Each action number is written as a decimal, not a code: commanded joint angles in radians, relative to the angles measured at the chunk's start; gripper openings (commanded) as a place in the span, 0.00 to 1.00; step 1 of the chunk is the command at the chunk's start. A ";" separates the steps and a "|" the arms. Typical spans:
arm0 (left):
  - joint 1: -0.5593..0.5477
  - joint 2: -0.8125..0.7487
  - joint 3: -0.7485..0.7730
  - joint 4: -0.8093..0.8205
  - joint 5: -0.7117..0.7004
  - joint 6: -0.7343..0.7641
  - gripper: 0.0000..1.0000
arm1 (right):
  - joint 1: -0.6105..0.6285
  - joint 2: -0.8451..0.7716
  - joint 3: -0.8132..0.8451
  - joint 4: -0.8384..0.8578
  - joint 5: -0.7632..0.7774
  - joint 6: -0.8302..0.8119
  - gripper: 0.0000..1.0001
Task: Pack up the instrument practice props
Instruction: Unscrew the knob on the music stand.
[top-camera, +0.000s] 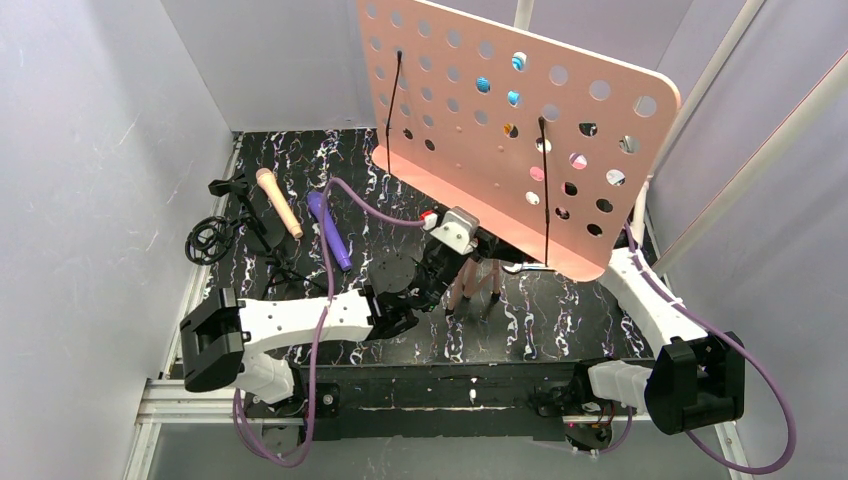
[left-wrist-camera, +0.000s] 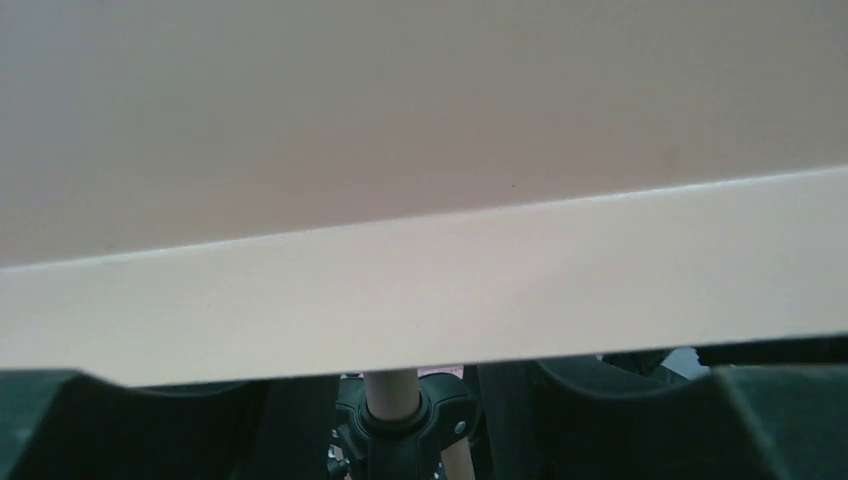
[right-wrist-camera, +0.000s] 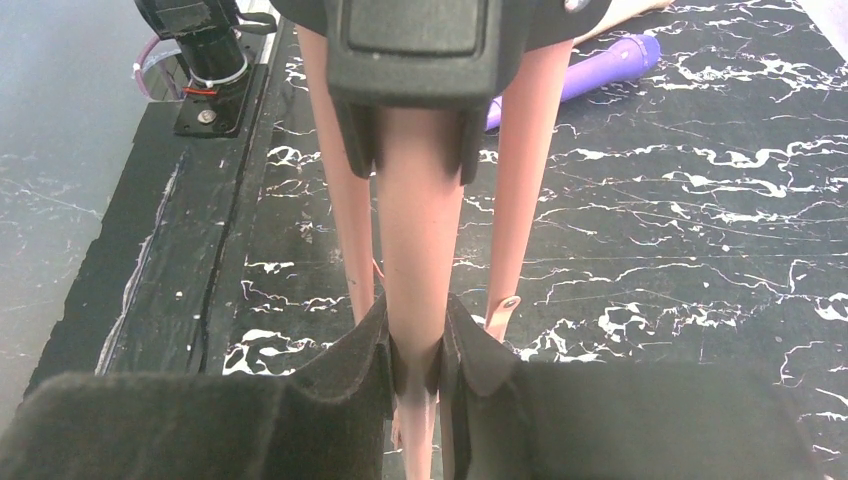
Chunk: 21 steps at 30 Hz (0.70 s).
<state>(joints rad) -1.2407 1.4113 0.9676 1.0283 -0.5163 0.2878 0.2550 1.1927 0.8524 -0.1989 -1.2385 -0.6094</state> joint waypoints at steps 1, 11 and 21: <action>-0.002 0.023 0.064 0.097 -0.064 0.044 0.44 | -0.005 0.011 -0.044 -0.062 0.065 -0.004 0.01; -0.001 0.083 0.105 0.118 -0.088 0.068 0.37 | -0.007 0.006 -0.046 -0.062 0.066 -0.006 0.01; -0.002 0.123 0.121 0.154 -0.176 0.111 0.40 | -0.008 0.004 -0.048 -0.060 0.065 -0.006 0.01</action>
<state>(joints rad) -1.2449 1.5246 1.0374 1.1152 -0.6296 0.3710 0.2424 1.1915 0.8524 -0.1871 -1.2270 -0.5865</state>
